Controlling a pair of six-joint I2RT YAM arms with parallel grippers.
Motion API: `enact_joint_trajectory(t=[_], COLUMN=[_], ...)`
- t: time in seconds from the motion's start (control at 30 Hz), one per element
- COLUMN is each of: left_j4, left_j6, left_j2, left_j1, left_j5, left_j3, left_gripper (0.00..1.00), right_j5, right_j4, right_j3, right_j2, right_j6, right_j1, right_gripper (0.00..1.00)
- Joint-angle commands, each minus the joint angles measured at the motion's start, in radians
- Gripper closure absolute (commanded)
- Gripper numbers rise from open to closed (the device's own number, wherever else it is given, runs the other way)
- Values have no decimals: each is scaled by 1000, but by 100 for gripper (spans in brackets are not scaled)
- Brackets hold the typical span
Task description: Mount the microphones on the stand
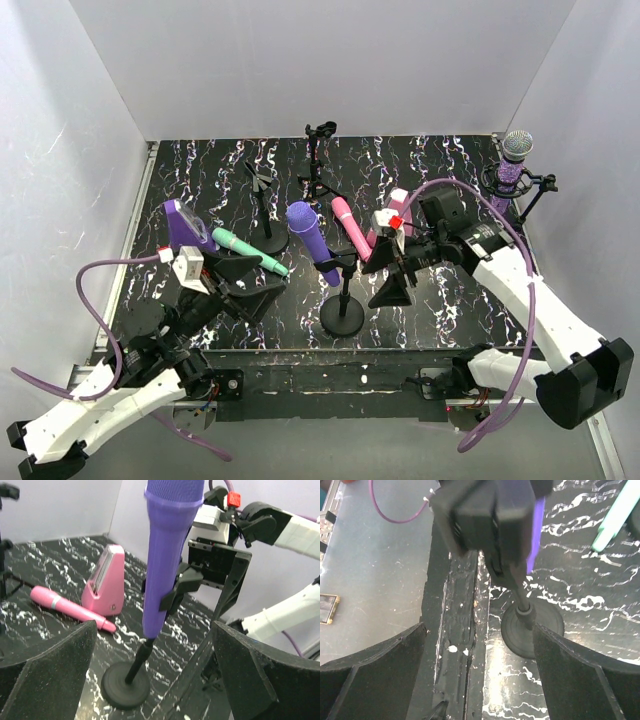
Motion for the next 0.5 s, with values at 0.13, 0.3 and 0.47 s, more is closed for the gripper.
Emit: enact_joint_trajectory(t=[0.13,0.3,0.47], left_j4=[-169,-185,-189], left_j6=[-44,-69,-81], left_j2=[-67,-64,-45], left_j1=[-3,-3,-3], left_j5=[13,8,5], left_j3=[-54,-69,-66], left_gripper=[2,2,2], right_j5=[4,25,25], right_j4=[308,476,553], right_j3=[-154,-203,-189], right_j2=[-44,-56,-38], right_j6=[168,272,336], right_j1=[-9,-7,5], right_gripper=[11,16,19])
